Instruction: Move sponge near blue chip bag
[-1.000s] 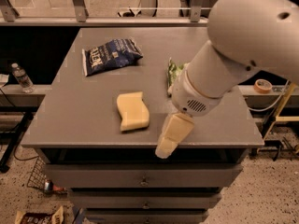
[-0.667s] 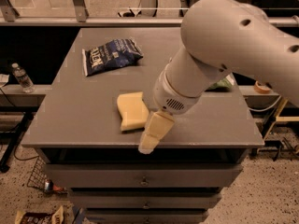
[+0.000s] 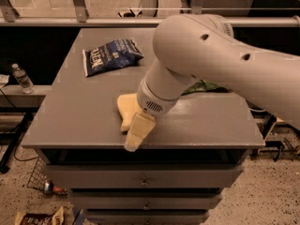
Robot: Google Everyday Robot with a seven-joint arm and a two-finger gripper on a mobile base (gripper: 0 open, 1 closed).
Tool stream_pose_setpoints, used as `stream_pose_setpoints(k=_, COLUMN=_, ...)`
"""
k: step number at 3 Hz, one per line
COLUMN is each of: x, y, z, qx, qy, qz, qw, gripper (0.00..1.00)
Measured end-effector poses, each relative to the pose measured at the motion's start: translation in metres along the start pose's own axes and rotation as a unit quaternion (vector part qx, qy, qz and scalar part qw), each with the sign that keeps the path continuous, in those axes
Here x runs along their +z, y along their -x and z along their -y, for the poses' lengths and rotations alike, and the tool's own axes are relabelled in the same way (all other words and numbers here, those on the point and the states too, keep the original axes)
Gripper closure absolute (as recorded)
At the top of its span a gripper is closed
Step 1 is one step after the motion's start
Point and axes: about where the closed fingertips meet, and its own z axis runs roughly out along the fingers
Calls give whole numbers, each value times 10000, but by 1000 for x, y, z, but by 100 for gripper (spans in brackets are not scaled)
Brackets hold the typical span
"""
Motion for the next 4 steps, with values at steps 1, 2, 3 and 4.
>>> stream_pose_setpoints(k=1, x=5, y=-3, z=7, qx=92, qy=-40, qz=-48, qw=9999, gripper=18)
stream_pose_setpoints(k=2, x=1, y=-5, z=16, qx=139, qy=-68, qz=-20, qw=9999, gripper=41)
stream_pose_setpoints(k=3, x=-7, y=-5, z=25, qx=142, qy=-84, qz=86, qw=9998, gripper=64)
stream_pose_setpoints(k=4, x=-24, y=0, z=36, qx=116, qy=-130, qz=371, qw=9992, gripper=87)
